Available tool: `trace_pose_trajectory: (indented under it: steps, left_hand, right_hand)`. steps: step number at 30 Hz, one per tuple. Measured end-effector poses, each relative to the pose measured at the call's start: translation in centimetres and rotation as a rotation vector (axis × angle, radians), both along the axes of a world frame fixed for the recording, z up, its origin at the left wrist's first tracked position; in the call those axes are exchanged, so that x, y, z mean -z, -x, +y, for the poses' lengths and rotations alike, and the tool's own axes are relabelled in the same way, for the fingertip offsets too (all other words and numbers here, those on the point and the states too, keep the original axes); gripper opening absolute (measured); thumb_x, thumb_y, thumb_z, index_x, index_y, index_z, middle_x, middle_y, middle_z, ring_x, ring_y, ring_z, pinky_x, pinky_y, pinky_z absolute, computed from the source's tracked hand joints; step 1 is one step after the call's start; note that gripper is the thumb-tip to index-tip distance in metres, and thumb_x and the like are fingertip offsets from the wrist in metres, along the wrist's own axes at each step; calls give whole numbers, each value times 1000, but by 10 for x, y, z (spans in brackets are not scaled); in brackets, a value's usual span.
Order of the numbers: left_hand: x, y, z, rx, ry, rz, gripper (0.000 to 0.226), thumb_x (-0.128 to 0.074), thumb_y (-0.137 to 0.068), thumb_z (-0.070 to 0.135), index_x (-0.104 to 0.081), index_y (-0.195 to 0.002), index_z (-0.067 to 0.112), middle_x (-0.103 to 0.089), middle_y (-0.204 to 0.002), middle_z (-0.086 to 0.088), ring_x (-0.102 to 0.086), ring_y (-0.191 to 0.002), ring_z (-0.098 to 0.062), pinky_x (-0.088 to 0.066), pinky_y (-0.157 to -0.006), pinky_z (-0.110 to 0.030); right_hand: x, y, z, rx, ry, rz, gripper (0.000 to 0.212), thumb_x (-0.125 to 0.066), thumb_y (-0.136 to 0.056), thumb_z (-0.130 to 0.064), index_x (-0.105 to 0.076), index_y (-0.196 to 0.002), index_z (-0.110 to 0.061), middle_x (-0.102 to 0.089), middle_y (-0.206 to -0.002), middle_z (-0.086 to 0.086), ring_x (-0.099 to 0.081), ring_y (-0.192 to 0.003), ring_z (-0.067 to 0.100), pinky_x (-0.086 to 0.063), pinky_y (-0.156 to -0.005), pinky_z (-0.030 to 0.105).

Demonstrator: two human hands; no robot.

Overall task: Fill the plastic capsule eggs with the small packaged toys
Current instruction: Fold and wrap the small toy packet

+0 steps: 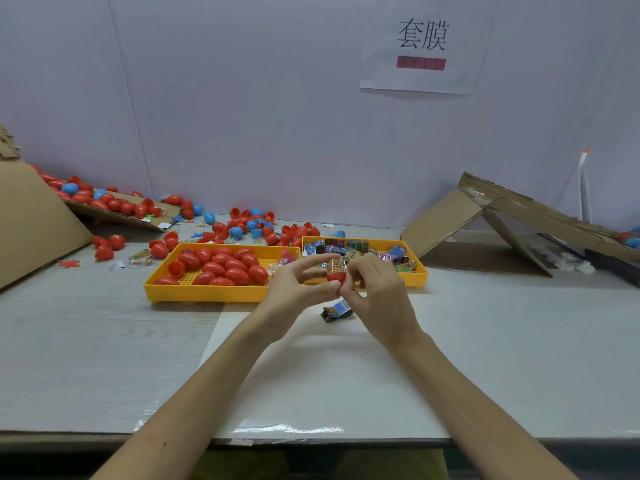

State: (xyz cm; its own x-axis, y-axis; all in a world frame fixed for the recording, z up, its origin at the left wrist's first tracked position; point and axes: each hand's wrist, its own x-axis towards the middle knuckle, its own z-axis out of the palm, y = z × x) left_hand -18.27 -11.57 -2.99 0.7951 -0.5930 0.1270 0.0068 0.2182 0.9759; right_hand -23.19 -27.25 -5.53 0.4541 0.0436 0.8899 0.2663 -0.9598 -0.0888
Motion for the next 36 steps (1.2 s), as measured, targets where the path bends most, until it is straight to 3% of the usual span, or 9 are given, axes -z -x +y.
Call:
trace_pose_trajectory:
  steps: [5,8,12,16,20,25,28,30,36]
  left_hand:
    - [0,1,-1,-9,-6,-25,37,-68,-88,-4,-63,-104,29,-65,-121,-13,-62,-119,-32,-49,-104,-43]
    - [2,1,-1,-4,25,-29,34,-67,-89,-3,-63,-103,28,-67,-110,-7,-65,-110,-28,-52,-92,-35]
    - [5,-4,-3,-5,69,8,34,-66,-90,-3,-63,-109,24,-68,-112,-9,-69,-105,-24,-55,-82,-28]
    - [8,-16,-3,-4,150,103,37,-63,-94,-3,-62,-125,17,-73,-110,-11,-74,-99,-21,-58,-76,-24]
    - [12,-26,-1,105,190,184,44,-58,-98,-1,-56,-138,16,-73,-119,-12,-70,-112,-26,-59,-83,-27]
    - [16,-27,-2,184,179,138,41,-54,-101,6,-50,-141,17,-70,-127,-14,-67,-117,-30,-57,-93,-37]
    - [17,-24,-5,172,97,100,37,-54,-103,13,-51,-138,21,-72,-123,-11,-69,-116,-27,-57,-92,-39]
    - [17,-22,-6,161,56,84,39,-60,-99,18,-53,-138,22,-72,-122,-11,-69,-114,-25,-55,-96,-42]
    - [15,-28,-2,139,229,171,43,-70,-90,3,-64,-131,12,-67,-125,-19,-68,-116,-31,-57,-91,-33]
  right_hand:
    - [3,-1,0,4,15,5,13,-59,-89,-13,-64,-83,-3,-63,-76,9,-56,-68,19,-40,-66,22]
    - [4,-2,0,-6,25,1,19,-51,-90,-17,-63,-84,-4,-62,-76,8,-52,-70,16,-44,-63,27]
    - [7,-4,1,-38,-34,19,3,-63,-89,-6,-64,-88,-5,-63,-81,6,-49,-75,12,-48,-66,31]
    - [6,-7,1,-130,-259,48,8,-60,-94,-5,-65,-99,-7,-64,-92,2,-57,-78,10,-48,-72,19]
    - [6,-8,-6,-185,-419,96,16,-62,-96,-7,-67,-110,-11,-67,-100,-1,-62,-90,2,-46,-75,7]
    - [7,-6,-5,-205,-325,77,27,-77,-87,-21,-66,-111,-13,-67,-101,-4,-63,-87,4,-45,-77,10]
    - [7,-5,-1,-200,-225,69,30,-78,-86,-21,-67,-111,-11,-67,-103,-1,-64,-94,14,-53,-82,34]
    - [7,-5,-1,-189,-190,35,27,-78,-86,-16,-69,-110,-8,-68,-102,2,-66,-93,18,-55,-80,41]
    - [7,-6,1,-219,-183,-2,35,-77,-87,-6,-69,-121,-6,-69,-114,6,-63,-108,13,-55,-93,26]
